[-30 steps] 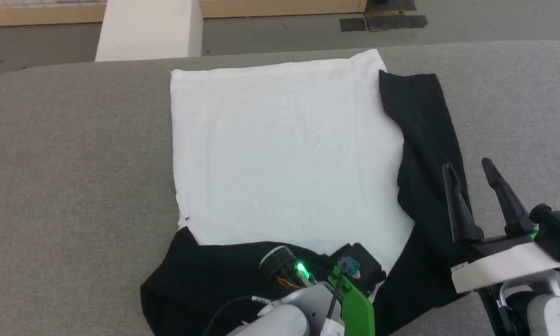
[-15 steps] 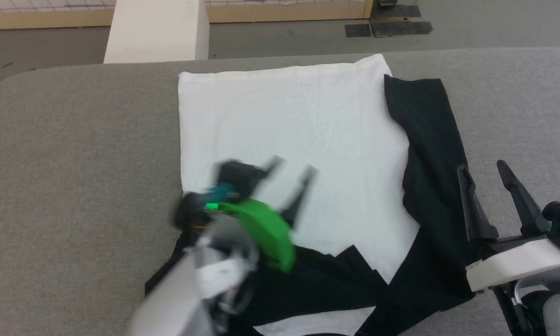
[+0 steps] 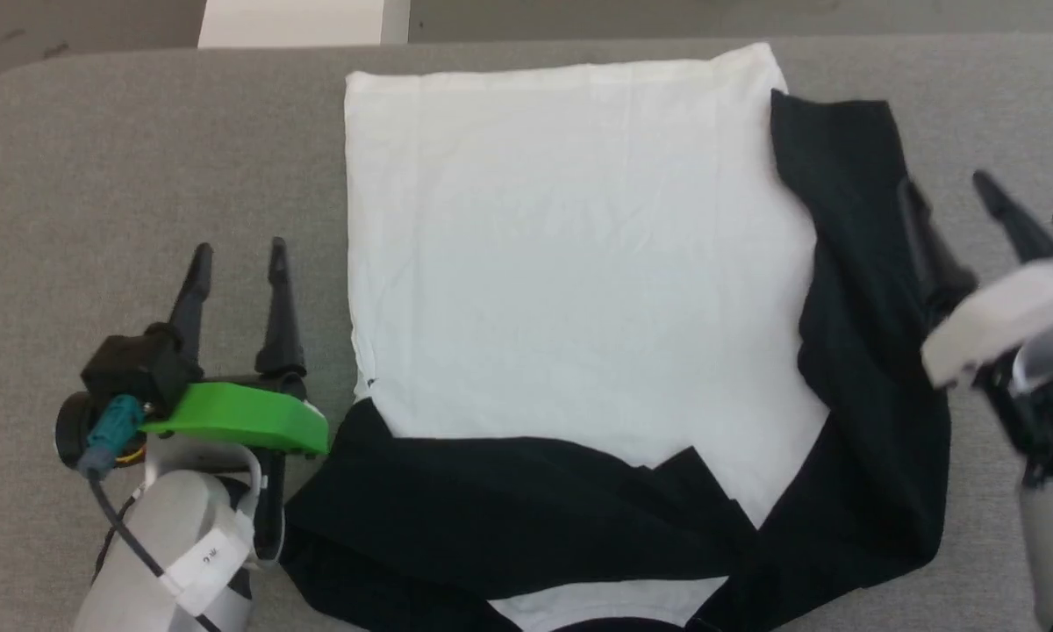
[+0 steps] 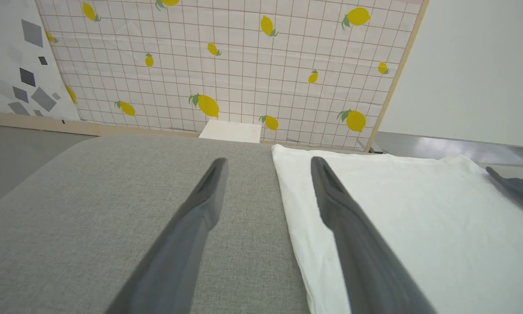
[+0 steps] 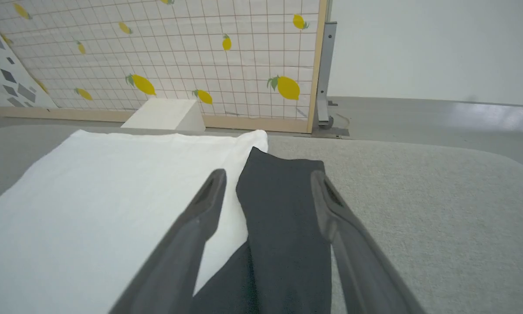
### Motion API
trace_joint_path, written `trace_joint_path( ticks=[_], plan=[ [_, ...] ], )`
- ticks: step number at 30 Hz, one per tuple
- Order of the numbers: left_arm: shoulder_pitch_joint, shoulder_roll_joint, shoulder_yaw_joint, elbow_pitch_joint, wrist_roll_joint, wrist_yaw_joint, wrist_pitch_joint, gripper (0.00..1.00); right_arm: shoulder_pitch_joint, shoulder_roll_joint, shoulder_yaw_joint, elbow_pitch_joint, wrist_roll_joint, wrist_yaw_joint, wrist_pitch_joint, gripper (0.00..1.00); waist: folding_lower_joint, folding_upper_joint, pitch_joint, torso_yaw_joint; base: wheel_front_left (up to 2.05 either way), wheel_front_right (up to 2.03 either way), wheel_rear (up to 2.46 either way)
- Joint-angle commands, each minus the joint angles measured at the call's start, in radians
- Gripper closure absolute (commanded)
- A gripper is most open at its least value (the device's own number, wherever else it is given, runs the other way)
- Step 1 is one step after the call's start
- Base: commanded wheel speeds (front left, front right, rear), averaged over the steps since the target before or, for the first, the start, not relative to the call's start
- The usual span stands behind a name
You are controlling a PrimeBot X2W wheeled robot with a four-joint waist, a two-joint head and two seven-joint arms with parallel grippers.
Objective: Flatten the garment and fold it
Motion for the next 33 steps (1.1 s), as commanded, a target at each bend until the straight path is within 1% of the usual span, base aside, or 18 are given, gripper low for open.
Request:
trace_joint_path(
  ticks=[1,4,6,9,13,15,19,24,25,26,27,29,31,33],
  plan=[
    [0.009,-0.010,0.021,-0.011,0.014,-0.009,-0.008,0.00,-0.068,-0.015,-0.009,0.044,0.007,-0.001,0.026,0.00,0.0000,0.0000,0.065,0.022,0.00,0.00,0.00],
    [0.009,-0.048,0.056,-0.049,0.049,-0.031,-0.009,0.00,-0.181,-0.035,-0.033,0.156,0.018,-0.001,0.087,0.00,0.0000,0.0000,0.112,0.042,0.00,0.00,0.00],
    [0.009,-0.075,0.073,-0.066,0.070,-0.053,-0.009,0.00,-0.254,-0.051,-0.054,0.231,0.017,-0.001,0.135,0.00,0.0000,0.0000,0.146,0.057,0.00,0.00,0.00],
    [0.002,-0.113,0.100,-0.079,0.103,-0.089,-0.009,0.00,-0.361,-0.071,-0.112,0.340,0.005,-0.001,0.209,0.00,0.0000,0.0000,0.193,0.083,0.00,0.00,0.00],
    [-0.008,-0.161,0.126,-0.089,0.142,-0.127,-0.009,0.00,-0.465,-0.083,-0.189,0.444,-0.034,-0.001,0.312,0.00,0.0000,0.0000,0.238,0.115,0.00,0.00,0.00],
    [-0.013,-0.178,0.141,-0.090,0.158,-0.146,-0.009,0.00,-0.501,-0.085,-0.210,0.473,-0.060,-0.001,0.365,0.00,0.0000,0.0000,0.256,0.128,0.00,0.00,0.00],
    [-0.019,-0.209,0.170,-0.100,0.189,-0.172,-0.009,0.00,-0.554,-0.098,-0.221,0.492,-0.106,-0.001,0.428,0.00,0.0000,0.0000,0.281,0.148,0.00,0.00,0.00],
    [-0.021,-0.233,0.208,-0.108,0.214,-0.203,-0.009,0.00,-0.592,-0.101,-0.228,0.513,-0.159,-0.001,0.513,0.00,0.0000,0.0000,0.298,0.155,0.00,0.00,0.00],
    [-0.020,-0.237,0.216,-0.108,0.219,-0.208,-0.009,0.00,-0.596,-0.100,-0.226,0.516,-0.166,-0.001,0.536,0.25,0.0000,0.0000,0.300,0.156,0.00,0.00,0.00],
    [-0.019,-0.240,0.221,-0.108,0.223,-0.212,-0.009,0.00,-0.597,-0.099,-0.227,0.516,-0.169,-0.001,0.552,0.53,0.0000,0.0000,0.301,0.156,0.00,0.00,0.00],
    [-0.019,-0.244,0.227,-0.107,0.227,-0.217,-0.009,0.00,-0.597,-0.100,-0.225,0.512,-0.174,-0.001,0.567,0.77,0.0000,0.0000,0.301,0.156,0.00,0.00,0.00],
    [-0.016,-0.250,0.237,-0.105,0.234,-0.223,-0.009,0.00,-0.590,-0.105,-0.220,0.496,-0.176,-0.001,0.569,1.00,0.0000,0.0000,0.297,0.155,0.00,0.00,0.00],
    [-0.011,-0.254,0.245,-0.099,0.241,-0.229,-0.009,0.00,-0.575,-0.111,-0.221,0.481,-0.167,-0.001,0.553,1.00,0.0000,0.0000,0.285,0.152,0.00,0.00,0.00],
    [-0.003,-0.258,0.250,-0.093,0.248,-0.233,-0.009,0.00,-0.552,-0.124,-0.227,0.458,-0.161,-0.001,0.509,1.00,0.0000,0.0000,0.267,0.148,0.00,0.00,0.00]
  ],
)
